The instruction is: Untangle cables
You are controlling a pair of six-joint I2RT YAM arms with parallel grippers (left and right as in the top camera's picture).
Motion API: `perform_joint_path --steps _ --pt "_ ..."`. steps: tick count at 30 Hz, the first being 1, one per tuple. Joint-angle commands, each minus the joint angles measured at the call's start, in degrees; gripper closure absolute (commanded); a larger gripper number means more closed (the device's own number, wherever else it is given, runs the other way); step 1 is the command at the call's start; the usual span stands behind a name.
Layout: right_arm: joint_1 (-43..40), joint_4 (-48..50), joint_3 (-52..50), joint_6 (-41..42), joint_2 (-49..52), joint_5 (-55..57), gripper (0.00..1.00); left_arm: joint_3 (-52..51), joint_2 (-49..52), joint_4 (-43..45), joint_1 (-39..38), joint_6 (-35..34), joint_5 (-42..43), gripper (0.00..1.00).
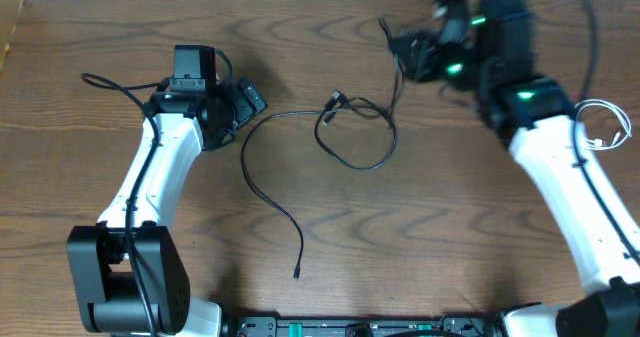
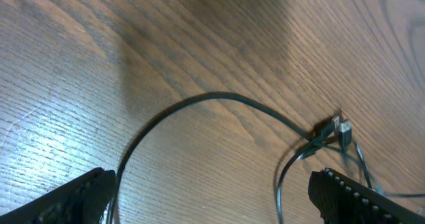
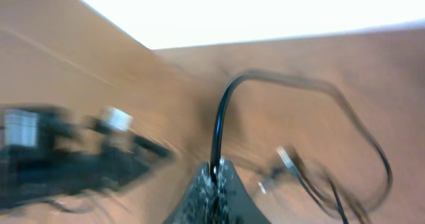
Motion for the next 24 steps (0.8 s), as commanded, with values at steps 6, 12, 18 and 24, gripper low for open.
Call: perform_joint_path --steps 6,12,18,24 --pt "-9.16 16.55 0.48 6.03 -8.90 -20.94 0.99 -0.76 0.31 -0.13 0.20 0.35 -0.63 0.02" --pt "-11.41 22.84 0.48 5.92 -13.16 -20.57 0.99 -0.76 0.31 -0.13 0.20 0.35 -0.63 0.02" --pt "-12.83 14.19 0.46 2.69 -13.11 -19.96 0.99 -0.76 0.31 -0.13 0.20 0.35 -0.63 0.02" --pt "-12.79 -1.33 0.46 -6.05 -9.94 -19.96 0.65 -0.76 0.31 -0.13 0.20 0.35 -0.63 0.02"
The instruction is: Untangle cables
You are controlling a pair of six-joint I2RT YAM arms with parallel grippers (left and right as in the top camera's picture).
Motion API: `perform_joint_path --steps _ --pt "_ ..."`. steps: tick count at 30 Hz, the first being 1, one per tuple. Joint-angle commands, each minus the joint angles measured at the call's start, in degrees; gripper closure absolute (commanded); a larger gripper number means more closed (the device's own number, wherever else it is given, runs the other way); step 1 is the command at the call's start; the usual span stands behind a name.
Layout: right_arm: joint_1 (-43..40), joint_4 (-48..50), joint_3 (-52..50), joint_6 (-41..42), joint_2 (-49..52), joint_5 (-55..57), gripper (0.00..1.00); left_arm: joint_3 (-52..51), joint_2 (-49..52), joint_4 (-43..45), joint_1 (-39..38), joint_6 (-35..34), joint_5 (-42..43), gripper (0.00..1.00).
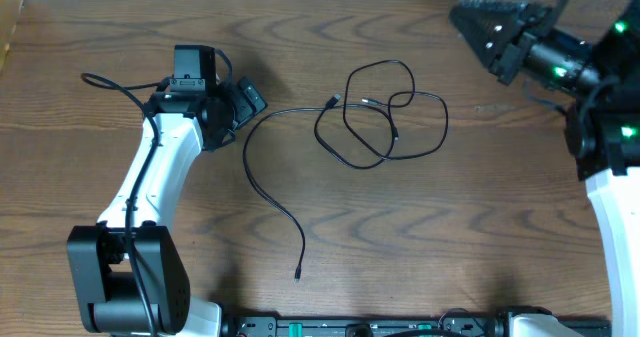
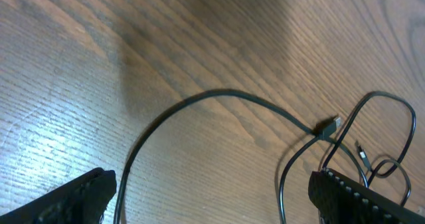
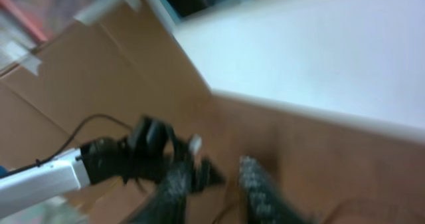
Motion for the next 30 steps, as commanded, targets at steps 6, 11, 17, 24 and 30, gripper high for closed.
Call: perform_joint_path --steps 6,11,17,24,30 --pt "1.42 -16.81 0.00 -16.09 6.51 1.62 0.36 -0.76 0.31 -0.13 0.20 0.35 -0.63 0.02" --pt "3.80 -21.77 -0.02 -16.13 11.23 9.77 0.18 -0.76 0.31 -0.13 0.20 0.35 -0.63 0.02" --pt "8.09 -21.84 -0.02 -21.27 17.42 11.23 0.26 -0.76 0.31 -0.13 0.20 0.35 -0.63 0.02" --pt "11.56 -21.86 -0.02 -23.82 26.03 11.37 0.37 -0.76 0.31 -0.13 0.20 0.35 -0.63 0.02" --pt "14.10 -21.79 -0.02 -28.00 33.51 10.73 0.36 -0.76 0.31 -0.13 0.20 0.35 -0.63 0.02"
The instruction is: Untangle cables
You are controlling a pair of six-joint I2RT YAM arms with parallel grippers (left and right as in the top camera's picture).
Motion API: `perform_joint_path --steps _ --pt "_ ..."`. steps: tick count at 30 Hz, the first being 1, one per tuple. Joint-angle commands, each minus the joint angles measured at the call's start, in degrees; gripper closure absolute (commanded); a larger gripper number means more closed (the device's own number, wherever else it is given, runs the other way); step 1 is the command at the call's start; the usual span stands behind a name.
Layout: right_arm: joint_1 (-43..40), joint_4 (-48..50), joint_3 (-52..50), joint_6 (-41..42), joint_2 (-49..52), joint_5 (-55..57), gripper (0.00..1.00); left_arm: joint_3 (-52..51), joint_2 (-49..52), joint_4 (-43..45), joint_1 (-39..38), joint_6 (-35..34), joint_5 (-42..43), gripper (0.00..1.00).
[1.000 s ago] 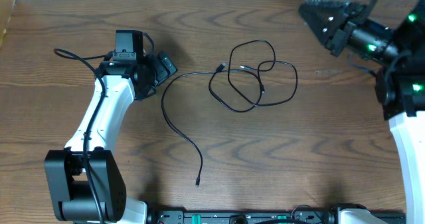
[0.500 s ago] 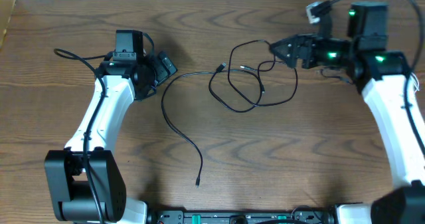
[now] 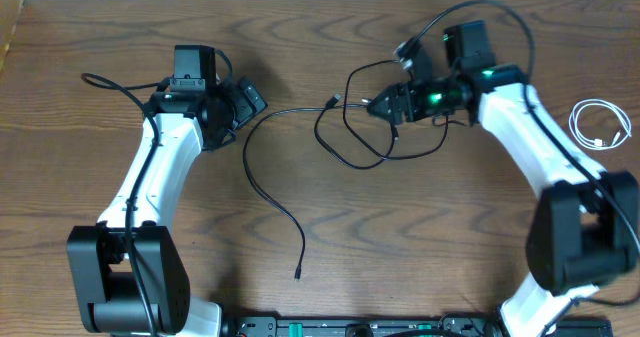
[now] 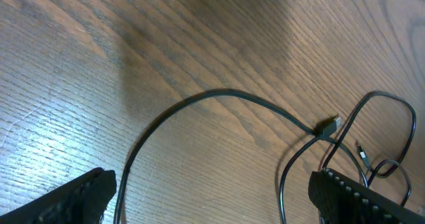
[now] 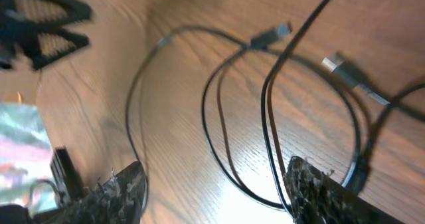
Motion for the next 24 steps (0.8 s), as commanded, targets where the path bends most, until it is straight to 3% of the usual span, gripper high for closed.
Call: perform_joint_path --steps 1,12,13,15,16,17,24 --pt "1.46 -0.04 0.09 -4.90 3.19 -0.74 0.37 -0.76 0.31 -0.13 0.20 0.35 -0.61 0.02" --pt "3.32 3.04 0.09 -5.79 11.89 -0.76 0.45 -0.76 0.39 2.49 0.04 -0.35 -0.55 0.02" --pt "3.41 3.04 0.09 -5.79 12.31 -0.76 0.46 -0.76 0.42 2.45 -0.20 -0.31 -0.52 0.07" --pt "3.61 3.04 0.09 -5.79 13.09 -0.68 0.47 -0.79 0.59 1.73 -0.98 -0.31 -0.24 0.63" --pt "3.69 3.23 0.09 -5.79 13.51 -0.57 0.47 -0.79 0.72 1.22 -1.62 -0.33 -0.09 0.81" --pt "3.74 3.39 0.09 -5.77 13.77 -0.46 0.46 -0.79 1.03 0.63 -2.60 -0.31 0.26 0.92" --pt "3.80 2.93 0.09 -5.55 14.95 0.13 0.47 -0.83 4.35 1.53 -11.34 -0.50 4.42 0.92"
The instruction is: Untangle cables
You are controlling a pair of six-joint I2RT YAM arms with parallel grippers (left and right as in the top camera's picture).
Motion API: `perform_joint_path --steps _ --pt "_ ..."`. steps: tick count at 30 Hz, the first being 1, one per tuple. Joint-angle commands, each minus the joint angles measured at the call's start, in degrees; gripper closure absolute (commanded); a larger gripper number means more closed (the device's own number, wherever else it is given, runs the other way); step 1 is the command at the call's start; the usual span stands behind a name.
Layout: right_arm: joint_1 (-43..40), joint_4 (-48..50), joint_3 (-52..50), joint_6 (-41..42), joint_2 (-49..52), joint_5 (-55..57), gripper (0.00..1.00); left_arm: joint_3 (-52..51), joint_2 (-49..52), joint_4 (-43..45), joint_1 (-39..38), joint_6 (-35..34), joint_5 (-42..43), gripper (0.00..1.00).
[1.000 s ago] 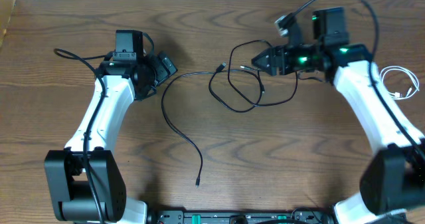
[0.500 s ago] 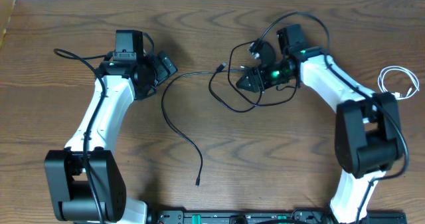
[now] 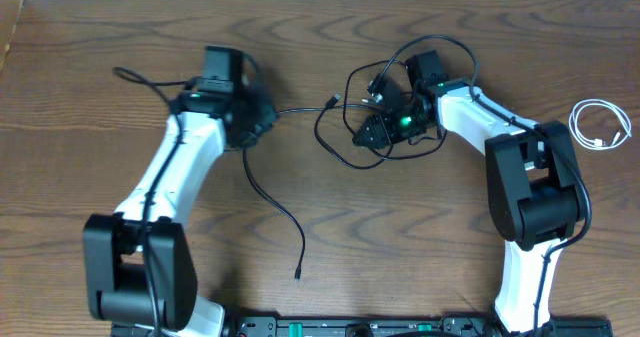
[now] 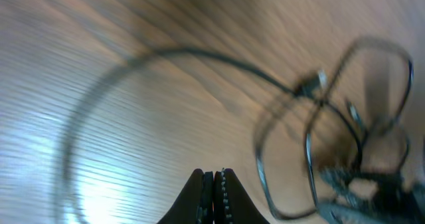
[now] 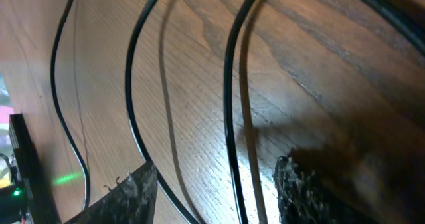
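Observation:
Thin black cables lie looped over each other at the table's middle (image 3: 352, 163). One long strand runs from a plug (image 3: 333, 100) leftward, then down to a free end (image 3: 298, 274). My left gripper (image 3: 259, 123) is beside that strand's upper bend. In the left wrist view it (image 4: 214, 177) is shut, with nothing visible between the fingers and the blurred loops (image 4: 312, 137) ahead. My right gripper (image 3: 372, 133) is low on the tangle. In the right wrist view it (image 5: 216, 194) stands open, with a black strand (image 5: 229, 117) running between its fingers.
A coiled white cable (image 3: 573, 123) lies apart at the right edge. The table's back edge meets a white wall. A cardboard edge shows at the far left corner.
My left gripper, open and further left before, is now shut and has moved right to the long strand's bend. My right gripper has moved left and lower into the loops, still open.
First my right gripper was shut on a cable, lifted at the back. Then it stood open at the far right and the cable lay in loops on the table. Later it was open over the tangle, and now it straddles a strand. The left arm stayed still until now.

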Motion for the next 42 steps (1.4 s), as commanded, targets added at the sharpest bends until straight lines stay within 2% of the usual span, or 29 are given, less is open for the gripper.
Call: perform_joint_path --steps 1,3,8,11,15,23,25,28,42 --pt "0.55 -0.87 0.09 -0.76 0.68 -0.13 0.47 -0.79 2.86 1.77 -4.46 -0.35 2.21 0.92" --pt "0.55 -2.32 0.09 -0.76 0.81 -0.17 0.44 -0.79 4.55 4.02 -6.34 -1.16 3.17 0.92" --pt "0.15 -4.42 0.07 -0.76 2.43 -1.81 0.37 -0.79 9.33 11.39 -7.52 -1.49 16.26 0.91" --pt "0.11 -4.57 0.07 -0.76 5.01 -5.77 0.37 -0.79 11.93 12.04 -7.52 -3.37 17.25 0.89" --pt "-0.83 -3.69 0.09 0.04 8.39 -11.69 0.37 -0.79 14.45 12.81 -7.58 -3.28 18.62 0.85" --pt "-4.52 -3.21 0.09 1.84 12.48 -18.12 0.43 -0.79 20.63 19.37 -7.58 -3.32 25.22 0.85" --pt "-4.85 -3.23 0.09 1.84 12.81 -18.23 0.48 -0.79 22.18 20.31 -7.58 -3.32 27.08 0.85" --pt "-4.68 -2.75 0.09 1.84 12.81 -18.18 0.54 -0.79 23.39 21.11 -7.58 -3.28 27.65 0.85" --pt "-3.80 -2.08 0.09 2.91 12.81 -18.12 0.51 -0.79 23.56 22.40 -9.46 -3.23 27.08 0.85"
